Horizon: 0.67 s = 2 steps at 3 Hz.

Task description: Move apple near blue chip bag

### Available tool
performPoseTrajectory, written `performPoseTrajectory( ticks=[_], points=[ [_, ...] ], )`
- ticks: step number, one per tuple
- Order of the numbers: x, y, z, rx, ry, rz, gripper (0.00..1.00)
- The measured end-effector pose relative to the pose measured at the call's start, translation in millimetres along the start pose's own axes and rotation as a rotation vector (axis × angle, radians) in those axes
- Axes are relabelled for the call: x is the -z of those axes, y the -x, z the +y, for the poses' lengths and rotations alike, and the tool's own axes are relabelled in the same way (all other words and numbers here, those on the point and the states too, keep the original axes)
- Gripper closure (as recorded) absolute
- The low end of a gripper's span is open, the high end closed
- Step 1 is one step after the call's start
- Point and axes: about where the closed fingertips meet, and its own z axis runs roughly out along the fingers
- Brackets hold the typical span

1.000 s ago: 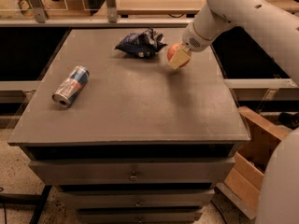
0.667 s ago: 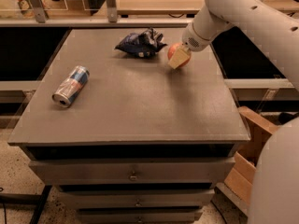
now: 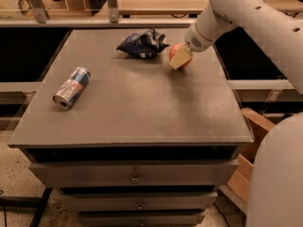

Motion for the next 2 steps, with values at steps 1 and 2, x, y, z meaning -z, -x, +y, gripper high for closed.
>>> performPoseTrajectory(
  ticks=[1, 2],
  points=[
    [-1.3, 2.4, 3.6, 0.009, 0.038, -0.006, 0.13],
    [0.1, 3.3, 6.7, 0.012, 0.061, -0.021, 0.0]
  ],
)
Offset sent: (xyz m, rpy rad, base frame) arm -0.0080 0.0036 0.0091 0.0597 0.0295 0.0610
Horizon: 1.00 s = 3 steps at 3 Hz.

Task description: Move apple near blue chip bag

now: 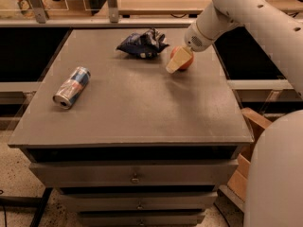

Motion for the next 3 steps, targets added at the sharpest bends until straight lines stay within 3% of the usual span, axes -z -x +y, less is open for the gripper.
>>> performPoseTrajectory(
  ticks=[2, 3],
  points=[
    [9, 0, 8, 0.021, 0.03, 0.008, 0.0],
    [30, -11, 5, 0.02, 0.056, -0.012, 0.0]
  ],
)
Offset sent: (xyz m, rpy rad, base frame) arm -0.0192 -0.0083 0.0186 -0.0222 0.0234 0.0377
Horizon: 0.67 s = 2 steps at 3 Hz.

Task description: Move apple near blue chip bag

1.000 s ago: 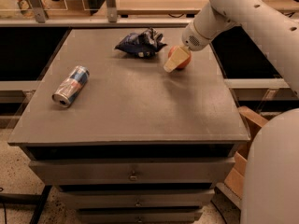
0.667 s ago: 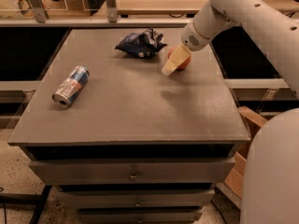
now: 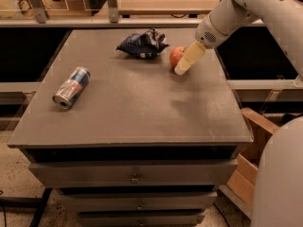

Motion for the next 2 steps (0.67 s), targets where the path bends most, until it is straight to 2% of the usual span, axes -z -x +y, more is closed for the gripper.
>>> performPoseTrajectory(
  ticks=[1, 2],
  points=[
    [30.8, -12.0, 2.9, 0.067, 0.026, -0.078, 0.0],
    [30.7, -12.0, 3.0, 0.067, 0.027, -0.078, 0.0]
  ],
)
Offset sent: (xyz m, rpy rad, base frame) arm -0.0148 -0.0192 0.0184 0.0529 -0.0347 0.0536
